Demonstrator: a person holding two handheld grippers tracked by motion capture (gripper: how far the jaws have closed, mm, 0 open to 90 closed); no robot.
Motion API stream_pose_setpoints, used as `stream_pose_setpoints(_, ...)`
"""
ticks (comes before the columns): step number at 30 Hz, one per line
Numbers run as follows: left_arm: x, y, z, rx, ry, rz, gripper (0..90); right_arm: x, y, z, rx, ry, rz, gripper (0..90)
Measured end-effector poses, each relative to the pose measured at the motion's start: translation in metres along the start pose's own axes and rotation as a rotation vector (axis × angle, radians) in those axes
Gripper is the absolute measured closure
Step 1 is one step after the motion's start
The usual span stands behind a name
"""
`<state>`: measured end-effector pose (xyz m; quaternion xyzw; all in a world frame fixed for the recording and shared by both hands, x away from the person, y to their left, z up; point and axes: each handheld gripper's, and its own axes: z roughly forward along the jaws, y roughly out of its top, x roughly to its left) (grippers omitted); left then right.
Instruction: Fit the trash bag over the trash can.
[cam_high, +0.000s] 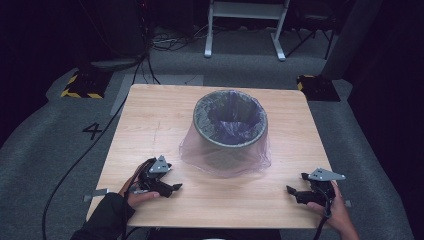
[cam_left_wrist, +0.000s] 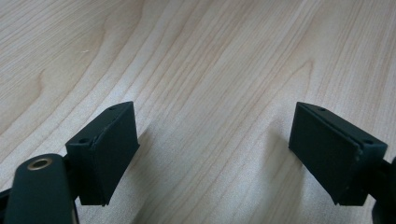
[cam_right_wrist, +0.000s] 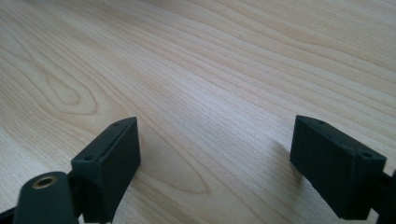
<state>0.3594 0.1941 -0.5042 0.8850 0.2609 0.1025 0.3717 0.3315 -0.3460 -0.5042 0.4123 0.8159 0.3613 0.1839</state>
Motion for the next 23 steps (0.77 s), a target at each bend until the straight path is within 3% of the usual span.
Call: stream_pose_setpoints(23, 0.001, 0.0007, 0.0009, -0.003, -0.005, 0.007, 14.8, 0.0003, 0.0001, 0.0001, 0.0, -0.004, 0.003, 15.7)
